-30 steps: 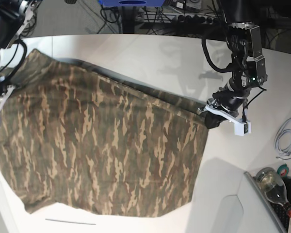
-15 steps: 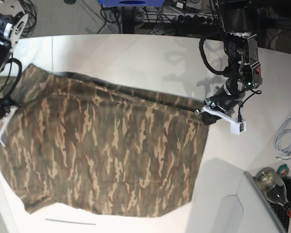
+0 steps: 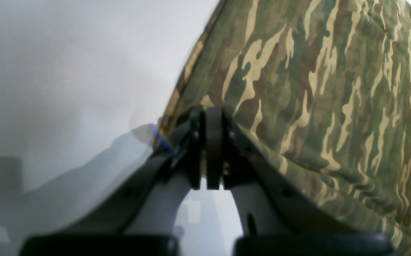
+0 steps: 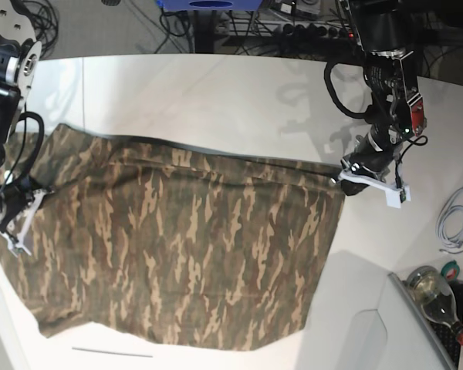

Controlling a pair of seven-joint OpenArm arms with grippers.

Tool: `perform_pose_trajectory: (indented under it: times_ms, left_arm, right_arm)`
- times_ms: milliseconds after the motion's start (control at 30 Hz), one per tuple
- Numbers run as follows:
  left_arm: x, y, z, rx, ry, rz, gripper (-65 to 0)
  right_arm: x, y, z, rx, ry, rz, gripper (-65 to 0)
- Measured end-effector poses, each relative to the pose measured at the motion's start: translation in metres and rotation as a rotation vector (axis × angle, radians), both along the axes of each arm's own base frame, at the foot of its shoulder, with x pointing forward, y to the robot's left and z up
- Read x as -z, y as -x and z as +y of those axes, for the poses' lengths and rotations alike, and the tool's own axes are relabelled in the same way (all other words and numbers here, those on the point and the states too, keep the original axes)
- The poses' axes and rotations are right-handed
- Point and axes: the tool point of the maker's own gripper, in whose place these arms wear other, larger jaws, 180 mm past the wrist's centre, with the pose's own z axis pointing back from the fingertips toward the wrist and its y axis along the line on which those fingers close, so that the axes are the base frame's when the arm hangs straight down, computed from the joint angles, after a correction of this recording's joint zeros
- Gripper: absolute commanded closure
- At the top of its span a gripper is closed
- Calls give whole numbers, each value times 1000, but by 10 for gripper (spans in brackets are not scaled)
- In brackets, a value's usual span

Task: Layout the t-shirt on the table in an organized manner, then fold the t-shirt properly
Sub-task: 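Pull the grasped edge with both grippers toward the shirt's middle, folding it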

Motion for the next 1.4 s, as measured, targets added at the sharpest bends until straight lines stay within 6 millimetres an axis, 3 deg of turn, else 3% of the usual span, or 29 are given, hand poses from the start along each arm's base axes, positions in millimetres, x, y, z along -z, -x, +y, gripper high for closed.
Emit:
perform_pose_trajectory:
  times_ms: [333,567,800,1100,1400]
  left_arm:
    - [-20,-29,-5,26,-8,-54,0]
    - [-30,-44,-15,49,-2,-84,0]
    - [-9,-45,-13,27,29,-24,0]
    - [-15,-72,-17,22,58,-38,0]
    - [-5,-83,-17,-15,80,-39,0]
  right_arm:
    - [-16,-25,1,4,-11,-62,0]
    - [-8,-30,-1,70,-35,-89,0]
    - [-8,-36,2,73,-50,-127,0]
    - [-8,-44,4,79,-73,-173,0]
    - [4,-45,9,99,-115,-195,0]
